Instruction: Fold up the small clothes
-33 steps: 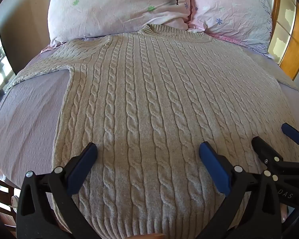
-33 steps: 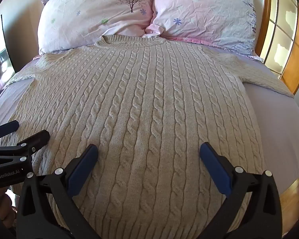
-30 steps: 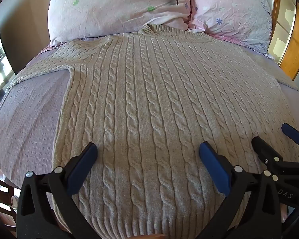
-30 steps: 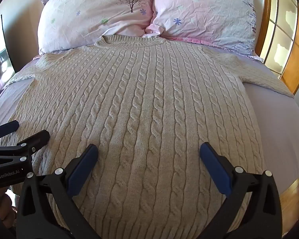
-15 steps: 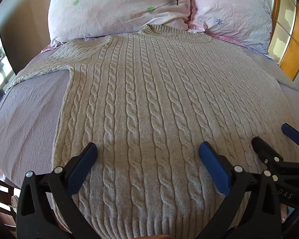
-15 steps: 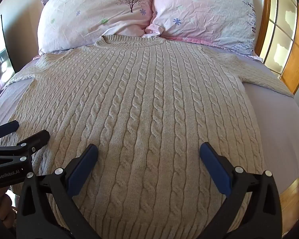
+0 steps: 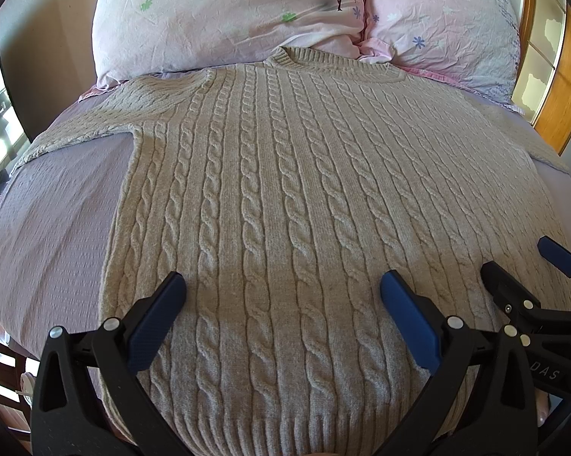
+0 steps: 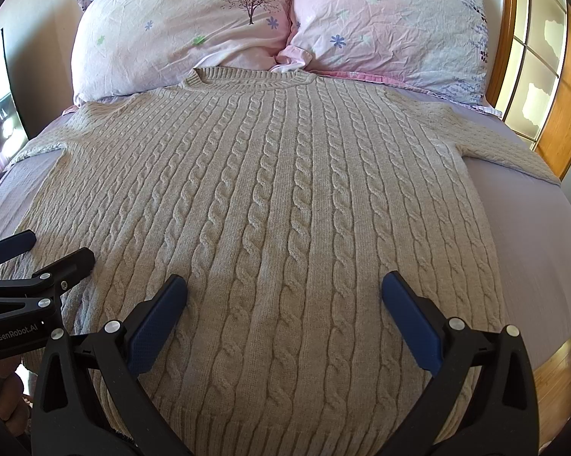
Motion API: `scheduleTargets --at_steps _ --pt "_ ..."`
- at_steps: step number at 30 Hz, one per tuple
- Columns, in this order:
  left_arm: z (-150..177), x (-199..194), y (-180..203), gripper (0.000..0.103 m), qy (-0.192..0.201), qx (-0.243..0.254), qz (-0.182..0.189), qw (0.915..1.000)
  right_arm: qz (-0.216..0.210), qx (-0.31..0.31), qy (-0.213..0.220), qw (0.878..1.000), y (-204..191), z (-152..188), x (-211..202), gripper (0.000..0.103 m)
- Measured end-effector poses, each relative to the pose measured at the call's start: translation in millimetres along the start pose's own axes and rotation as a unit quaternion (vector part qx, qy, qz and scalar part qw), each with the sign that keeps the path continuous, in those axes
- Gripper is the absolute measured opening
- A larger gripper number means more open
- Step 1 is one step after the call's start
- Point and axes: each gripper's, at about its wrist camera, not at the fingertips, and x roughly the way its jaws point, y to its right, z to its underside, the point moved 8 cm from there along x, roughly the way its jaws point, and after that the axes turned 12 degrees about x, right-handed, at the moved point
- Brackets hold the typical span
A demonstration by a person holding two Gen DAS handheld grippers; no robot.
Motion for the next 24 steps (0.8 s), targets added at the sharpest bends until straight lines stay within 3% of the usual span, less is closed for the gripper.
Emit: scheduleTargets --at_steps 24 --pt "-0.6 -1.5 1.0 0.101 0.001 -0.001 -0.001 1.0000 0.000 0.000 0.000 1.000 0.6 -0.6 -1.4 0.102"
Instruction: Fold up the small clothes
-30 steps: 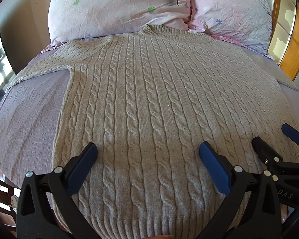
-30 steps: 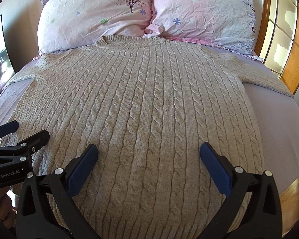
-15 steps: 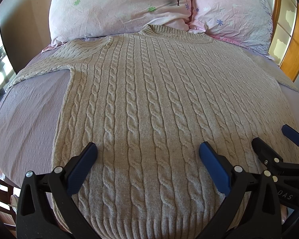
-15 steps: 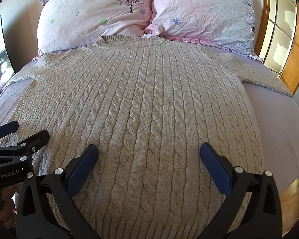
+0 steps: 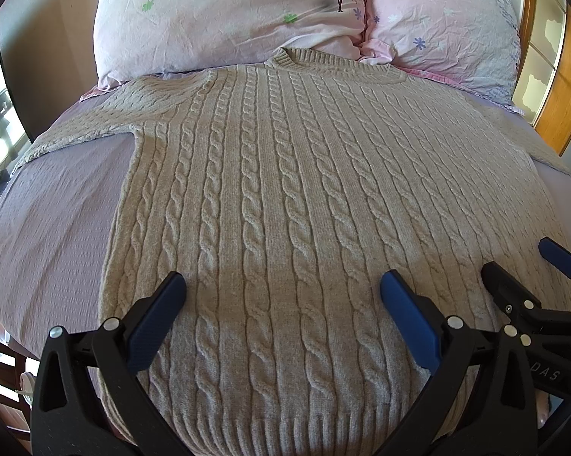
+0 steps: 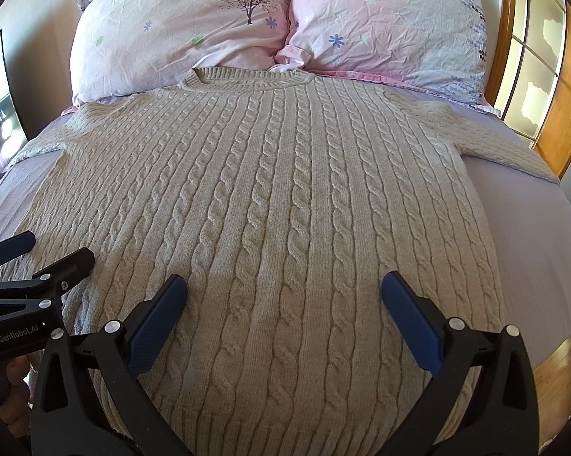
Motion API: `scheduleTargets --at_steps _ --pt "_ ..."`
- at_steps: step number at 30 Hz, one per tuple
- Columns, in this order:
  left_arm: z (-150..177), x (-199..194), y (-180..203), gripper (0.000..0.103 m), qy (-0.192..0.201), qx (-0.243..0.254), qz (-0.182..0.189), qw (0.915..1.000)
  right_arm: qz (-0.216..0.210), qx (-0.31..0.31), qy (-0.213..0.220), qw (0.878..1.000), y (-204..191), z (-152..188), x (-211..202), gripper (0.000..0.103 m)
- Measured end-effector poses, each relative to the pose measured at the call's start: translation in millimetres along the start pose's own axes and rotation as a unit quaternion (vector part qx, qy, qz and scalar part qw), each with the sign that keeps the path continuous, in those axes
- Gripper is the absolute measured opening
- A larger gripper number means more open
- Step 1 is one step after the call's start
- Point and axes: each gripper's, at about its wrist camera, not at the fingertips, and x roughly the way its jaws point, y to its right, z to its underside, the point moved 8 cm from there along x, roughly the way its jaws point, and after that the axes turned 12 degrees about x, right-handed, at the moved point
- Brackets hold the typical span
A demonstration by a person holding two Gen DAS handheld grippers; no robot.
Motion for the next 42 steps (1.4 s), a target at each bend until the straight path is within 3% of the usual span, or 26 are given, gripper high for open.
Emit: scheduleTargets --at_steps 31,37,39,42 --pt "0.4 -0.5 -0.5 0.101 -0.001 0.000 0.000 1.0000 -0.001 -0.002 -0.002 1.000 0.7 -1.1 -0.8 0.102" --pt "-4.3 1.2 -0.9 0.101 -0.005 0.006 0.003 1.0000 -0.030 -0.027 0.021 0.999 -0.7 2.4 -6.5 0.102" --pt "-5.0 1.7 -1.0 0.101 -0.005 0.007 0.005 0.9999 -0.037 -0.019 0.031 0.999 14.1 -12.0 -13.3 0.102" --pt "-6.1 3.5 -1.5 0.101 -0.005 0.019 0.012 0.9997 -0.010 0.050 0.094 0.994 75.1 -63.0 -36.3 0.102"
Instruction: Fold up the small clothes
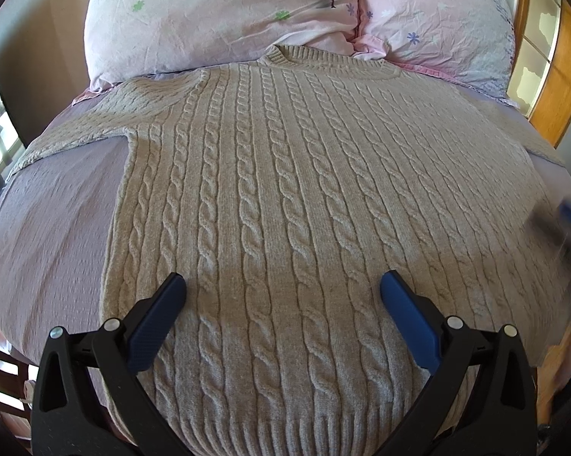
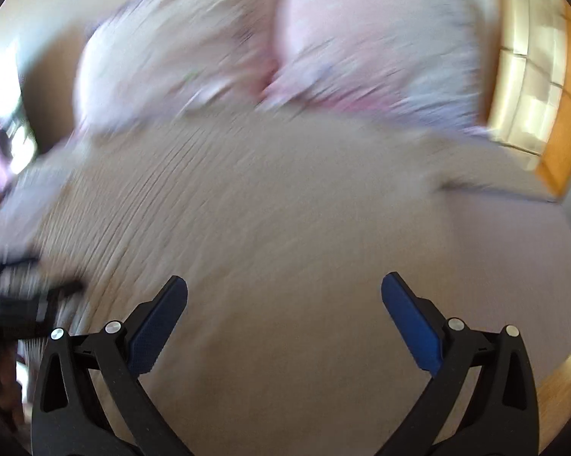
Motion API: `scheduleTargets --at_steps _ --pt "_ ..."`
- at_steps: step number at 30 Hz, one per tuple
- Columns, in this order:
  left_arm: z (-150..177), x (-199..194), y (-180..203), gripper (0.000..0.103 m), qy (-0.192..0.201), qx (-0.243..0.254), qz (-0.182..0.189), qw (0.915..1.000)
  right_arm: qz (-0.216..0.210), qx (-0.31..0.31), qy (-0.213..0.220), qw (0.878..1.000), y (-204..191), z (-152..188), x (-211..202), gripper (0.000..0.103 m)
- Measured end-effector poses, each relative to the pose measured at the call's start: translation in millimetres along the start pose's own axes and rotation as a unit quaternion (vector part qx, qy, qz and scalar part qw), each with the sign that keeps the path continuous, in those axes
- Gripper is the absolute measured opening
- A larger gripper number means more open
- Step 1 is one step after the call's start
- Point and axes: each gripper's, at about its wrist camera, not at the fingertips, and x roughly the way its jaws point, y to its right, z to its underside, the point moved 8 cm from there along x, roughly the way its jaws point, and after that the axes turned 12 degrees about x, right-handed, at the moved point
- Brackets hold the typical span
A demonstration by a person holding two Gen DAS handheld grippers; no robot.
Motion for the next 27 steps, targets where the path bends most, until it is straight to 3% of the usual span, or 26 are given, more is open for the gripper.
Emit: scheduleTargets --at_steps 3,5,6,8,9,10,11,13,15,16,17,21,24,26,27 --pt "0.0 0.0 -0.2 0.101 0.002 0.005 0.006 1.0000 0.017 0.122 0.029 0.992 89.7 -63.0 2.3 0.102" --pt "-1.7 1.0 -1.9 0.101 -0.002 0.002 0.009 1.0000 0.035 0.204 0.032 0.978 149.9 -89.0 12.8 0.102" --pt "-4.8 0.7 -4.1 0.101 0.005 -0.001 0.014 0.9999 0.047 0.264 0.031 0.963 191.5 -101.5 20.8 0.102" --pt "-9.9 -2.5 -13.6 0.101 0.024 -0.023 0.033 0.9989 0.050 0.359 0.029 0.932 248.4 -111.4 33.1 0.083" --pt "-14.5 -4.2 -23.4 0.101 0.034 -0.044 0.046 0.9974 0.046 0.419 0.024 0.906 282.2 -113.8 42.1 0.081" --pt "-18.9 -6.4 -33.4 0.101 0.043 -0.062 0.056 0.9956 0.042 0.455 0.019 0.889 302.2 -113.5 48.7 0.076" --pt "-23.9 -8.6 -43.7 0.101 0.056 -0.080 0.065 0.9931 0.038 0.497 0.013 0.867 325.6 -112.4 57.8 0.066" --pt "-35.4 -16.1 -70.4 0.101 0.103 -0.124 0.087 0.9832 0.041 0.523 0.003 0.852 345.1 -112.7 71.1 0.059" --pt "-43.9 -24.6 -99.2 0.101 0.153 -0.157 0.094 0.9710 0.055 0.530 -0.007 0.846 358.3 -113.5 85.1 0.054" --pt "-46.7 -26.9 -110.2 0.101 0.167 -0.161 0.086 0.9689 0.061 0.535 -0.012 0.842 362.7 -112.0 90.7 0.050" --pt "-49.5 -28.8 -117.5 0.101 0.175 -0.161 0.077 0.9682 0.058 0.541 -0.006 0.839 366.8 -113.2 93.2 0.045" --pt "-56.3 -32.1 -152.1 0.101 0.194 -0.148 0.032 0.9693 0.051 0.563 0.015 0.825 382.4 -119.6 97.2 0.045" --pt "-55.2 -26.4 -190.1 0.101 0.194 -0.185 0.020 0.9632 0.057 0.569 0.028 0.820 393.0 -122.7 104.2 0.037" --pt "-49.0 -20.0 -212.2 0.101 0.187 -0.220 0.016 0.9574 0.063 0.574 0.024 0.816 399.2 -120.6 111.7 0.007" --pt "-44.6 -17.9 -224.0 0.101 0.183 -0.242 0.016 0.9527 0.062 0.576 0.025 0.815 398.9 -123.3 116.6 0.008"
